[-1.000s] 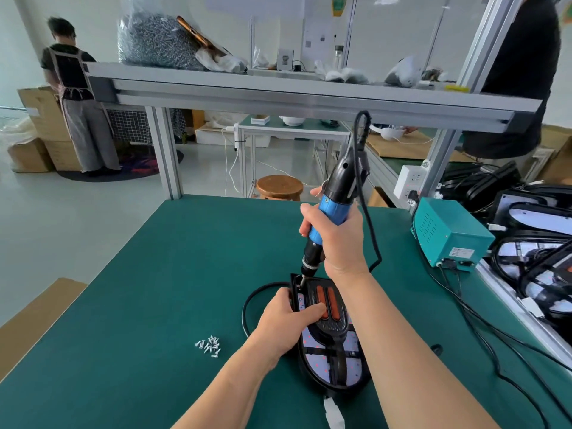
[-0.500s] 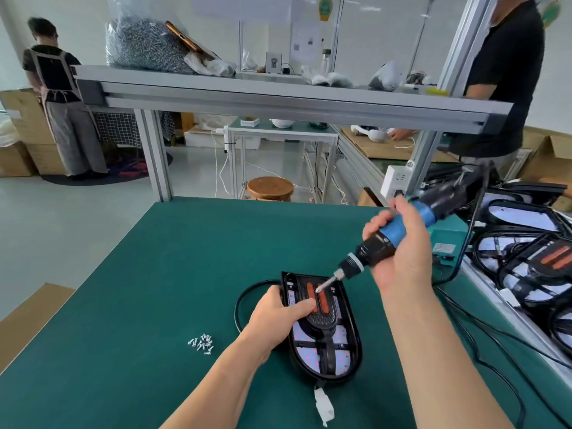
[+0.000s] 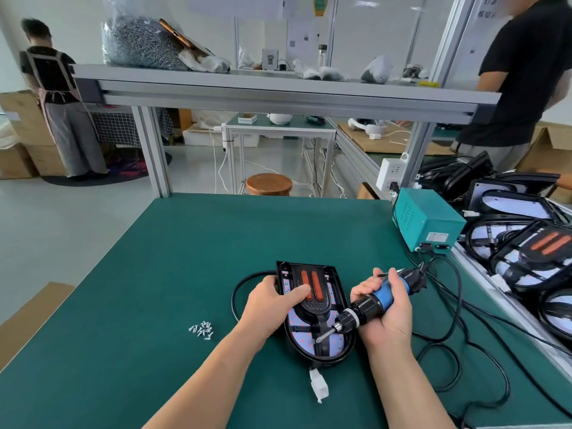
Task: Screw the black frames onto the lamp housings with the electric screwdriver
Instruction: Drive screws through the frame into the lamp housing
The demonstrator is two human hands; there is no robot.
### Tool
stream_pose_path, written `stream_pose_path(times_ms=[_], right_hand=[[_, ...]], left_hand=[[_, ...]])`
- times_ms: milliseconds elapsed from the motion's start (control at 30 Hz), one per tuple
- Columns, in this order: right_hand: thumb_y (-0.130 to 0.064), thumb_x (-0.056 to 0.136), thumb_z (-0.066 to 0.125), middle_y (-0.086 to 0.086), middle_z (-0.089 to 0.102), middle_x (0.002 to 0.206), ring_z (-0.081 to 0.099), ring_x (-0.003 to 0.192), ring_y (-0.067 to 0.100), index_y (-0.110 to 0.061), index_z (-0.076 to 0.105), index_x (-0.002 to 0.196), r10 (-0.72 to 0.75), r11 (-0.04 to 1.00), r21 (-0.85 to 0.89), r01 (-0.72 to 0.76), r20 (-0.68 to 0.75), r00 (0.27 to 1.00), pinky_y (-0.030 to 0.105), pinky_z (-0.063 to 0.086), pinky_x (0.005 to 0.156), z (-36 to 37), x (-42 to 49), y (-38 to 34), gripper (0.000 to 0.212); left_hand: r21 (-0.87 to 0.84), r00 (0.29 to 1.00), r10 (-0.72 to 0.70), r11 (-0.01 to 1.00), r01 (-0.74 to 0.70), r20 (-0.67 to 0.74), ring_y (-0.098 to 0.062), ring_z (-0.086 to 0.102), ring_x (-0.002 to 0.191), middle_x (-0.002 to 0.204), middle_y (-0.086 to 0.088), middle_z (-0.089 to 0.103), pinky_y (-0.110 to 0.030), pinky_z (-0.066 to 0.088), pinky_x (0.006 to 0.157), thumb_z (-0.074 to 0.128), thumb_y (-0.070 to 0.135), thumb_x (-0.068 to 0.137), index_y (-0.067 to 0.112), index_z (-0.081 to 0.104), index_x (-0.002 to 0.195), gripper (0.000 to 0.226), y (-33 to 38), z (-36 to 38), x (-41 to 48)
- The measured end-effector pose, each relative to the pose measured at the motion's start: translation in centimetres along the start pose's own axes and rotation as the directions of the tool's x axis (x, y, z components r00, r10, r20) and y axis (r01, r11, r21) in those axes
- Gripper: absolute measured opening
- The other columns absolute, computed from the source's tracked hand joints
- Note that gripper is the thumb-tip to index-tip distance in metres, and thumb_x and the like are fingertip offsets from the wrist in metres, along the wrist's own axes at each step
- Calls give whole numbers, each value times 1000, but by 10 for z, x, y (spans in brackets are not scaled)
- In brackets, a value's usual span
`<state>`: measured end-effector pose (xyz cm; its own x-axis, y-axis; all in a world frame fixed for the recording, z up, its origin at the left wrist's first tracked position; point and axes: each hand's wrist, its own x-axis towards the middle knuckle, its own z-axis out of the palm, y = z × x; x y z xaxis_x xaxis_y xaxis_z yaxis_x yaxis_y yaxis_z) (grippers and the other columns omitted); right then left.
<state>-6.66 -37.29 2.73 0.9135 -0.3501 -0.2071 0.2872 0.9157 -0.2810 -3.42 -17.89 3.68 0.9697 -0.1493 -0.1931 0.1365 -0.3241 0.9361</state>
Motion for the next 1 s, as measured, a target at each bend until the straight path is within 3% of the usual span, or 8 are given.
stream_pose_path(times_ms=[67, 133, 267, 300, 433, 600, 867, 1000], right_hand=[[-29, 96, 61, -5, 48, 67, 50, 54, 5, -10, 58, 93, 3, 1000, -9, -3, 11, 1000, 17, 46, 52, -1, 1, 0, 19], [-29, 95, 62, -5, 48, 67, 50, 54, 6, -10, 58, 93, 4, 1000, -8, -3, 18, 1000, 18, 46, 53, -2, 2, 0, 19], [-29, 94, 63, -5, 48, 67, 50, 54, 6, -11, 58, 94, -1, 1000, -25, 2, 19, 1000, 17, 46, 53, -2, 2, 1, 19], [-29, 93, 63, -5, 48, 68, 50, 54, 6, -11, 58, 94, -2, 1000, -28, 3, 21, 1000, 17, 46, 53, -2, 2, 1, 19], [-30, 95, 62, -6, 47, 68, 50, 55, 5, -11, 58, 95, 3, 1000, -17, -3, 21, 1000, 16, 46, 55, -2, 3, 1, 19], [-30, 92, 64, -6, 47, 68, 49, 56, 4, -11, 59, 94, -2, 1000, -14, 2, 26, 1000, 15, 45, 56, -2, 3, 0, 19], [-30, 92, 65, -6, 48, 69, 50, 56, 4, -11, 60, 93, 2, 1000, -4, -2, 31, 1000, 16, 47, 55, -3, 3, 0, 20], [-31, 90, 64, -7, 48, 67, 50, 56, 4, -12, 60, 92, 4, 1000, -9, -3, 47, 999, 15, 45, 57, -3, 3, 0, 20]], left_hand=[[136, 992, 53, 990, -38, -113, -9, 61, 100, 116, 7, 67, -27, 47, 88, 72, 63, 79, 19, 54, 132, 71, -1, -2, -3], [199, 965, 145, 975, -101, -220, -2, 60, 90, 99, 11, 66, -19, 42, 77, 67, 62, 84, 20, 51, 139, 70, -1, -9, -9], [329, 892, 342, 913, -241, -295, 6, 57, 78, 84, 11, 61, -10, 42, 71, 70, 32, 90, 29, 69, 88, 4, -8, -38, -23], [377, 885, 359, 896, -237, -295, 7, 56, 78, 82, 10, 60, -8, 41, 68, 69, 24, 90, 30, 67, 77, 15, -11, -50, -26], [491, 954, 216, 867, -89, -208, -5, 55, 64, 72, 7, 63, -17, 46, 58, 67, 15, 85, 26, 66, 66, 22, -22, -100, -38], [612, 989, 110, 790, -29, -96, -6, 55, 59, 70, 6, 67, -14, 41, 50, 75, 22, 82, 23, 66, 69, 16, -28, -121, -48], [775, 992, 109, 632, -17, -68, -16, 59, 83, 84, 9, 60, -27, 48, 69, 62, 20, 89, 23, 55, 76, 15, -25, -109, -49], [705, 964, 238, 704, -84, -122, -15, 56, 76, 79, 7, 60, -26, 44, 66, 58, 19, 94, 18, 55, 81, 13, -18, -101, -51]])
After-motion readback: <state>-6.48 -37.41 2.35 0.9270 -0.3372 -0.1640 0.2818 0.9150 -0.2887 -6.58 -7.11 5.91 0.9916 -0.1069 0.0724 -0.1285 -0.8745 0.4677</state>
